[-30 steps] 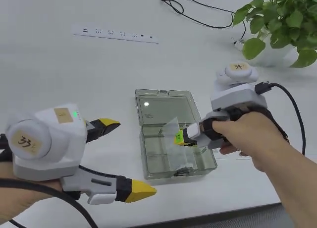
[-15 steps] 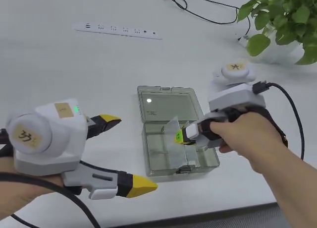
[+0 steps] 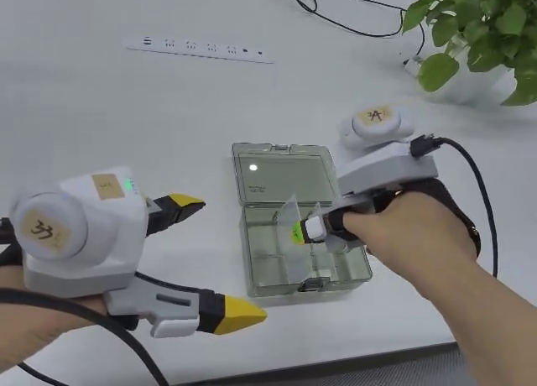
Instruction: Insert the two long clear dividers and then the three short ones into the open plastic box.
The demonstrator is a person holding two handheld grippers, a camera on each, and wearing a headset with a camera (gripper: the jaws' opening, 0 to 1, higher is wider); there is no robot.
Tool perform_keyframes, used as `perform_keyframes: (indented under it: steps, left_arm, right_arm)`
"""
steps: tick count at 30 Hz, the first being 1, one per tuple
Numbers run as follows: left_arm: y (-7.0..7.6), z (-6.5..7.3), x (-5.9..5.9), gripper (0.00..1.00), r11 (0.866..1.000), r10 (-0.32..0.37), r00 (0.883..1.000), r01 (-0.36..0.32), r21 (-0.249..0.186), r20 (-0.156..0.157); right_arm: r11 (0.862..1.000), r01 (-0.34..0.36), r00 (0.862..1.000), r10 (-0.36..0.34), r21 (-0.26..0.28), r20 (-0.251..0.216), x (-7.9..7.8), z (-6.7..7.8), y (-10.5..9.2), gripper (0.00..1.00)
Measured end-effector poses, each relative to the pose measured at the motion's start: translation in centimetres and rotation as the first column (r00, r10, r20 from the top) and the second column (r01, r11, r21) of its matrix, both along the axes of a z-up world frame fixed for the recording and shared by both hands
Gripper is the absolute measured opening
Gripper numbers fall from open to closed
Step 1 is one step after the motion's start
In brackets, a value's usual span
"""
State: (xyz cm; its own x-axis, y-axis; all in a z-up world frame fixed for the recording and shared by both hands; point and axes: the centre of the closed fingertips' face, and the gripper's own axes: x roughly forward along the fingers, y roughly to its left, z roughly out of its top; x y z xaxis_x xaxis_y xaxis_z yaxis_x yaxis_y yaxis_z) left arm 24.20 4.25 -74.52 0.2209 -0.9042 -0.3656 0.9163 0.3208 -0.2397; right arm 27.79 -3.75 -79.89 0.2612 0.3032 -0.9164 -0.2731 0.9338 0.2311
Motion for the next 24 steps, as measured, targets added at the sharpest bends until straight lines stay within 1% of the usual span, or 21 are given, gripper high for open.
perform_keyframes:
  steps: [7,8,10,17,24]
  left_arm:
    - [0.1,-0.1,0.1,0.98,1.0,-0.001,1.0,0.001,0.01,0.01]
    - [0.1,-0.1,0.1,0.98,1.0,-0.003,1.0,0.003,0.011,0.013]
    - [0.1,-0.1,0.0,0.99,1.0,-0.004,1.0,0.004,0.014,0.012]
    - [0.1,0.1,0.1,0.98,1.0,0.001,1.0,-0.001,0.017,0.012]
    - [0.0,0.3,0.0,0.98,1.0,0.012,1.0,-0.013,0.02,0.013]
  right_arm:
    - [0.999,-0.018,1.0,0.017,0.034,0.015,0.0,-1.0,0.4,0.08]
    - [0.999,-0.018,1.0,0.017,0.046,0.018,0.0,-1.2,0.6,0.09]
    - [0.999,-0.023,1.0,0.022,0.047,0.022,0.0,-1.5,0.6,0.09]
    - [0.997,-0.023,0.999,0.021,0.076,0.03,0.0,-2.3,0.7,0.1]
    - [0.993,-0.017,0.999,0.012,0.113,0.043,0.0,-2.3,0.7,0.11]
